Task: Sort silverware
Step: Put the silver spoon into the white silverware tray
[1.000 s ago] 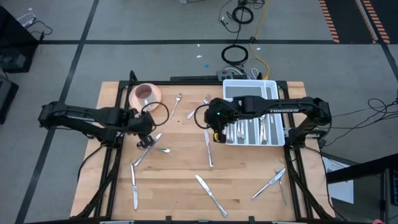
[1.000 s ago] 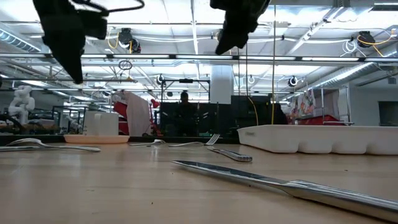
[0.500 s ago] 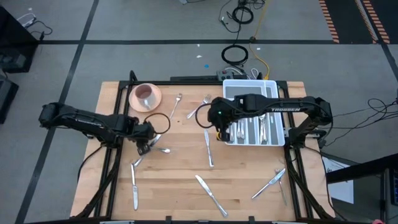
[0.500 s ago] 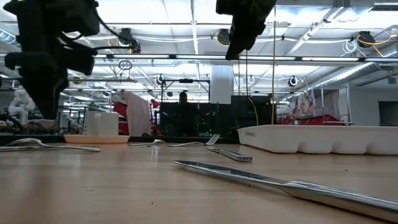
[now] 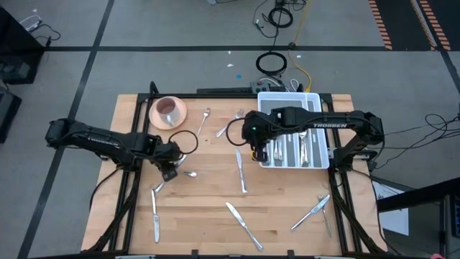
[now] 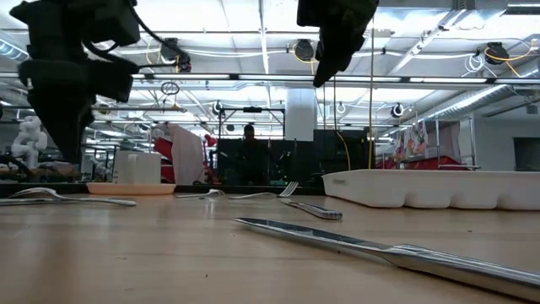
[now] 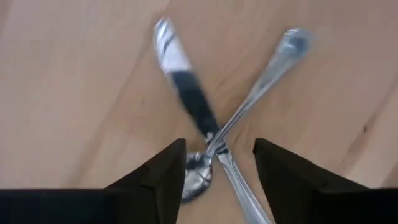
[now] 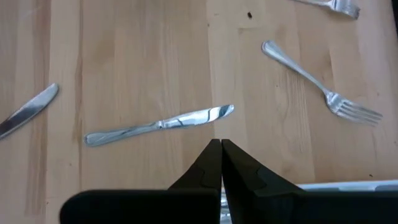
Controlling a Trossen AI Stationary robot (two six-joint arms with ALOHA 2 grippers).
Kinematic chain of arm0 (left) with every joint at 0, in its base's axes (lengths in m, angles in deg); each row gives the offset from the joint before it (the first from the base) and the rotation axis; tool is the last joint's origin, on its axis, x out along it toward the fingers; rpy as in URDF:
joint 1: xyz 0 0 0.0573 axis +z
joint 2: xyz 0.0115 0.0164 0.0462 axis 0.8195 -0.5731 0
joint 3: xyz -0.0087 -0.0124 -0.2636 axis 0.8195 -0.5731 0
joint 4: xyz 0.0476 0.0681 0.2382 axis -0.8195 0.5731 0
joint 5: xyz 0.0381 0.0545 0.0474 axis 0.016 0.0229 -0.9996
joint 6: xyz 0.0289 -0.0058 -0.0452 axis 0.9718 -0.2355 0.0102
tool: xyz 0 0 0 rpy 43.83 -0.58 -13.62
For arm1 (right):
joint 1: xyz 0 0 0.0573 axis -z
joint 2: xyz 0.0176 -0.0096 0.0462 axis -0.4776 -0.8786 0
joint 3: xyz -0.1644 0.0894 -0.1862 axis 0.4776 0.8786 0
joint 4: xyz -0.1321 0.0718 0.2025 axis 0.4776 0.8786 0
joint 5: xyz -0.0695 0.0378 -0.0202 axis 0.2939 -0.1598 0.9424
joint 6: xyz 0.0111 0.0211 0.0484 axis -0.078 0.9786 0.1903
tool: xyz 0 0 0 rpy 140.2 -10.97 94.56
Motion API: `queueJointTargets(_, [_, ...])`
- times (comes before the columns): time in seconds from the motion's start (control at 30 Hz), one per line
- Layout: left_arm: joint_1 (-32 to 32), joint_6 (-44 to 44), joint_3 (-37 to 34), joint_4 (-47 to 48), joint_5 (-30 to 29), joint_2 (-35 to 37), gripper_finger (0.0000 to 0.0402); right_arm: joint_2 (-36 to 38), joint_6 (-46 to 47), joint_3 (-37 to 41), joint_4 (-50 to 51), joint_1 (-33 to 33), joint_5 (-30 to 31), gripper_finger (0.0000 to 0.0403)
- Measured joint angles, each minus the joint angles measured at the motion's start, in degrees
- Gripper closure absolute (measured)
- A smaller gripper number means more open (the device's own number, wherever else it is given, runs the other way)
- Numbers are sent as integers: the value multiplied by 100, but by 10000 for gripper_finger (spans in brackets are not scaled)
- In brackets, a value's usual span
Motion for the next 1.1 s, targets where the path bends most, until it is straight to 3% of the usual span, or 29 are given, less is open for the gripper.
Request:
queueJointTargets(0.13, [2,-1459,0,78,3,-290,188,0,-3,0,73,0,-7,403])
queueJointTargets(0.3, [7,-3566,0,312,-422,-731,187,0,-26,0,72,0,-7,403])
queueJointTargets(0.4, [-14,-4101,0,237,-432,-921,187,0,-20,0,81,0,-9,403])
queueJointTargets(0.9, [-877,-1550,22,-579,-322,-1398,187,0,-199,2,160,0,-29,403])
queueJointTargets(1.1, [-931,-1124,26,-1091,-413,-1513,187,0,-170,2,158,0,-29,403])
